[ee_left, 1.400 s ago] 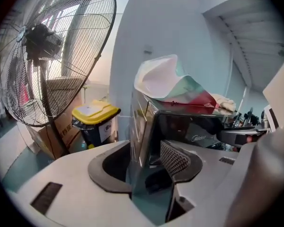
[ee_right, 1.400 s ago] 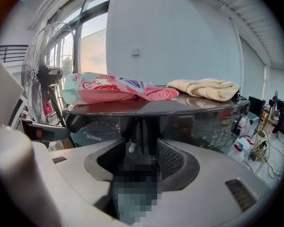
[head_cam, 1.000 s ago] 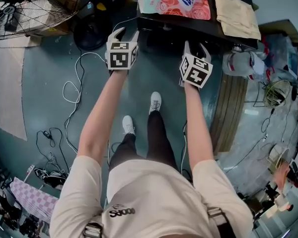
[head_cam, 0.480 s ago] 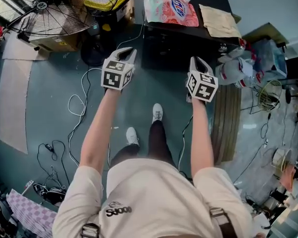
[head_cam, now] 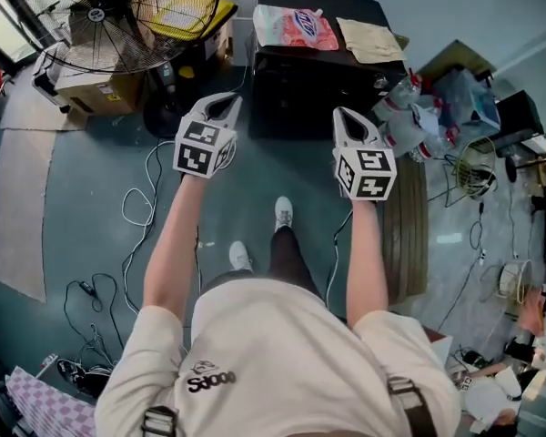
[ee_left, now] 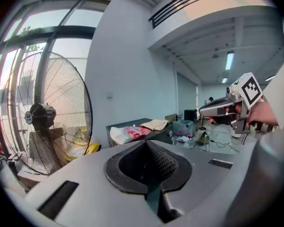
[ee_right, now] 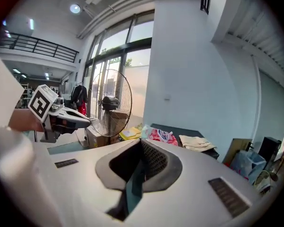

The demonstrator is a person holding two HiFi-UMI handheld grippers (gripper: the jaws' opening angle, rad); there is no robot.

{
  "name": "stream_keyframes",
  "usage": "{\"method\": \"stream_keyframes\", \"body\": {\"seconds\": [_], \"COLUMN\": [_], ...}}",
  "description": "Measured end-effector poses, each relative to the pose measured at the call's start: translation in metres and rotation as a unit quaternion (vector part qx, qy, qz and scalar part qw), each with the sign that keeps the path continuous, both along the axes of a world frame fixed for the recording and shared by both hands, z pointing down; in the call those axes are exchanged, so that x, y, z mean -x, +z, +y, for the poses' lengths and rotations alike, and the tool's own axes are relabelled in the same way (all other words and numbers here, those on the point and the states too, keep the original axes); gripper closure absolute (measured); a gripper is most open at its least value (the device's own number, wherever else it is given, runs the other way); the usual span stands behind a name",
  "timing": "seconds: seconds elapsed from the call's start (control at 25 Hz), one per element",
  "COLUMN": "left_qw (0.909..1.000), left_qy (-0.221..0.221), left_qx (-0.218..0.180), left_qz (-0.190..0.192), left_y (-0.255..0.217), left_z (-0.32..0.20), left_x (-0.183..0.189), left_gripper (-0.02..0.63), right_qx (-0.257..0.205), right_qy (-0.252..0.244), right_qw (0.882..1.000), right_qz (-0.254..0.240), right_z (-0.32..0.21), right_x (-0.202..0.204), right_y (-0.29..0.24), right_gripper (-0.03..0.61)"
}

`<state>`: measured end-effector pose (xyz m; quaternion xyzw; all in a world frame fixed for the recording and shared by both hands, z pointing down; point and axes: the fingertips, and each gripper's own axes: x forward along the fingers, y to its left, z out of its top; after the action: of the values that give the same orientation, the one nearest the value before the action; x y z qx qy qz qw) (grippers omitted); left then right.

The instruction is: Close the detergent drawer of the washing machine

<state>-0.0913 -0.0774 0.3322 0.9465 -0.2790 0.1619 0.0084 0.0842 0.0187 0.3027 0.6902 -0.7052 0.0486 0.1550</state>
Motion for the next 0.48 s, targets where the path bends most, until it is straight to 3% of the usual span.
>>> {"method": "stream_keyframes", "body": {"seconds": [0.2,0.48], "left_qw": [0.9984,0.9926], "left_qy": [0.026,0.033], "left_qx": [-0.036,-0.115], "left_qz": [0.034,0.021], "left_y": [-0.048,-0.091], "left_z": [0.041,0.084], "left_x": [0.009,0.029], "left_gripper": [0.595,0.595], "right_qx": [-0.037,-0.076], "right_qy": [-0.010,-0.036], "right_qw": [0.999,0.996], "right_qz": [0.020,0.031], "right_z": [0.030,0.062], "right_x": [0.024,0.068], "right_y": [-0.038,-0.073], "right_gripper": [0.571,0.571]}}
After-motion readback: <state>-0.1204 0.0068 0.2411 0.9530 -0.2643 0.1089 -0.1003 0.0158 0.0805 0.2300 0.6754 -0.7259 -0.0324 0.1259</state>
